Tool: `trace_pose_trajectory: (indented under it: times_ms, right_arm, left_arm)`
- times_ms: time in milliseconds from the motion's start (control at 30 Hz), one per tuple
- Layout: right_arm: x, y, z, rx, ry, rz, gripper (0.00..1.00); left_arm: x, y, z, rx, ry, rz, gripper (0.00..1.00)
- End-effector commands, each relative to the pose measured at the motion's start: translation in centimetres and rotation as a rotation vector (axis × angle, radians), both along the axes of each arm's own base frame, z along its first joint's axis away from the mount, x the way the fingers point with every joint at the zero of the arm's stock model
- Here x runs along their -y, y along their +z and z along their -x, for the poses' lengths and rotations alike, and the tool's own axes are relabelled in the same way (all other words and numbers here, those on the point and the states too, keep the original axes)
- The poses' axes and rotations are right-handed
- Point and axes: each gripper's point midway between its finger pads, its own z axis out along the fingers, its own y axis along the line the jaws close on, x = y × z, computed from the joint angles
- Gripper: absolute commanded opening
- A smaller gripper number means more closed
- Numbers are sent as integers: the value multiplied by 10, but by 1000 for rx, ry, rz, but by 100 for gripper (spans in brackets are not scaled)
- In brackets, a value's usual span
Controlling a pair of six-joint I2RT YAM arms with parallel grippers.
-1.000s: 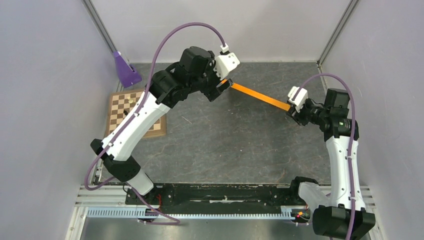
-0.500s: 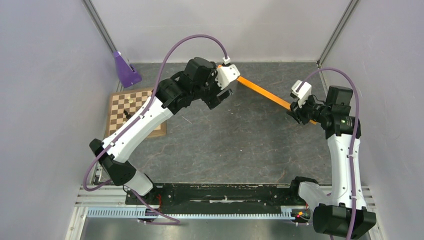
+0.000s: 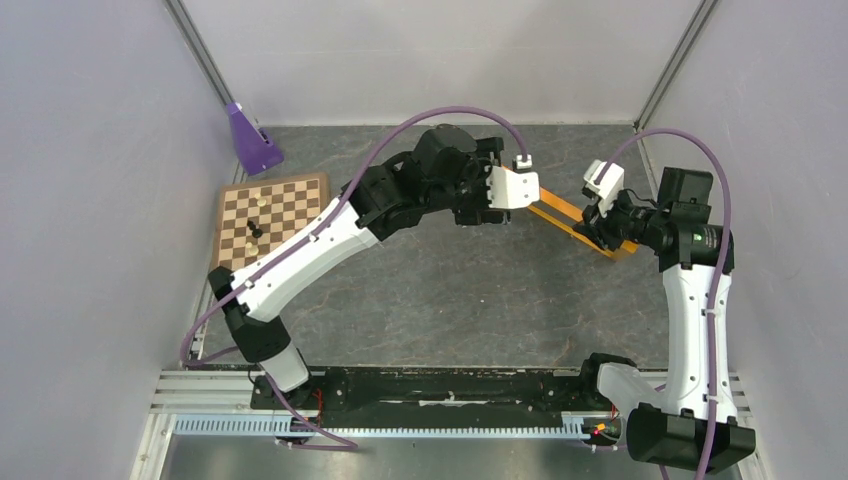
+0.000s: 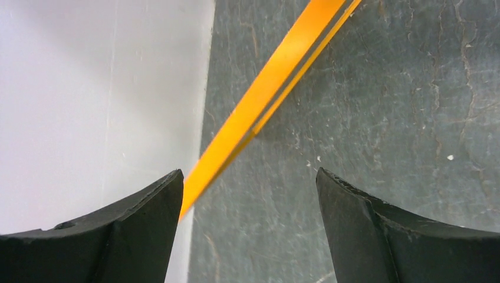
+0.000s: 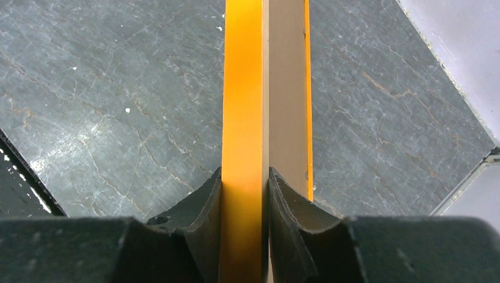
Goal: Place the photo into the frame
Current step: Turn over the photo frame at the center of the board.
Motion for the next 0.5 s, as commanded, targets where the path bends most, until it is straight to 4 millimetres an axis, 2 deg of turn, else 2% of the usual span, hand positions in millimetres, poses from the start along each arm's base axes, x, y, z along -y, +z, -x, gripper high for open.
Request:
trace_pose_trajectory:
  times_ms: [0, 267, 467]
  right_arm:
    - [-19, 37, 11, 137, 120, -18, 0]
    - [-28, 40, 26, 123, 164, -50, 0]
    - [-31, 41, 33, 120, 181, -54, 0]
  left_arm:
    - [30, 23, -1, 143, -167, -6, 89]
    - [56, -3, 13, 152, -333, -109, 93]
    - [65, -23, 18, 153, -384, -183, 94]
